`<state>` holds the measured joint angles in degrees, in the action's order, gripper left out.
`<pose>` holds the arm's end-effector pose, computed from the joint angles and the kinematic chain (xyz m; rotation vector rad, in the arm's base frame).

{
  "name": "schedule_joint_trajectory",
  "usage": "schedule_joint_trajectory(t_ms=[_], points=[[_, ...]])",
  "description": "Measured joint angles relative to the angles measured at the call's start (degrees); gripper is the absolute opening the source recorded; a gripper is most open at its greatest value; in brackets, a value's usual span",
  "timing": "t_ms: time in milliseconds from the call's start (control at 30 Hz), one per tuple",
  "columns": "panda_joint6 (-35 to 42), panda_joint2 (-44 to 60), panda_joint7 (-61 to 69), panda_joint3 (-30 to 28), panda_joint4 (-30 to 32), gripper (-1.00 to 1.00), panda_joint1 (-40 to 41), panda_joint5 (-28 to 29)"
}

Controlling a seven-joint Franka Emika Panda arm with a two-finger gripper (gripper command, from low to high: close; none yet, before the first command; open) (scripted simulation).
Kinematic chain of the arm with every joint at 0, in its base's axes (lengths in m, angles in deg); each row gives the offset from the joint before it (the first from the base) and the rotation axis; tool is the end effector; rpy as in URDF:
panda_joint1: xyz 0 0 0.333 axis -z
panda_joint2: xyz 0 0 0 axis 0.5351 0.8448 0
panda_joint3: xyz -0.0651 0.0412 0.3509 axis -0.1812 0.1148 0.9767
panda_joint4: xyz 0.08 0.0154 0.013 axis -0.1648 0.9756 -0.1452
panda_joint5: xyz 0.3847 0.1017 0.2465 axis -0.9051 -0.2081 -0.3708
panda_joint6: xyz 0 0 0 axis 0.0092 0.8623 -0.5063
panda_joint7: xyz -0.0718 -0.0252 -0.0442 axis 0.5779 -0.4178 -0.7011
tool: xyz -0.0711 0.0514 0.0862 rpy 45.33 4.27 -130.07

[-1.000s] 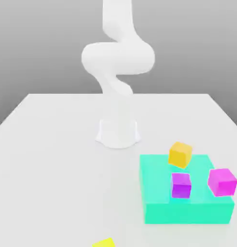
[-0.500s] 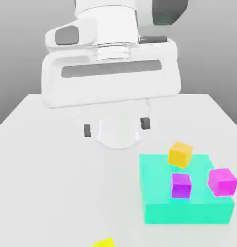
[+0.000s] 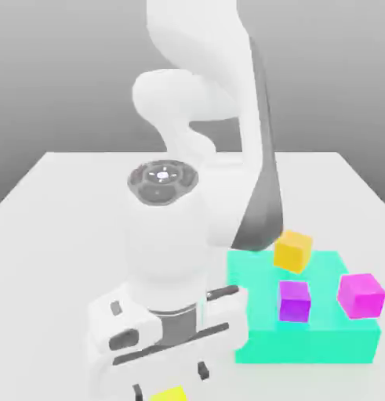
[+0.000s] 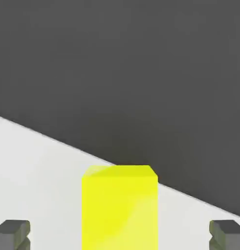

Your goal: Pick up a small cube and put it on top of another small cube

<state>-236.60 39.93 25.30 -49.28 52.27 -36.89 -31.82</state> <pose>0.5827 -0.0310 0.1003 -3.0838 0.5995 -0.0032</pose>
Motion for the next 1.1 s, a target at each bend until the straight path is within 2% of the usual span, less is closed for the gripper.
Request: schedule_joint_trajectory(t_ms=[33, 267, 433, 733, 1100], points=[[-1.46, 1.93, 0.31, 0.49, -0.42, -1.00, 0.41, -0.38], [-1.68, 2.32, 0.35, 0.59, -0.50, -1.00, 0.49, -0.43], [4.80, -6.67, -0.19, -0.46, 2.03, -1.00, -0.89, 1.70], [11.18, -24.60, 16.68, 7.53, 14.11, -1.00, -6.72, 1.70], [18.30, -47.22, 38.84, 11.71, 29.41, -1.00, -18.50, 1.03]])
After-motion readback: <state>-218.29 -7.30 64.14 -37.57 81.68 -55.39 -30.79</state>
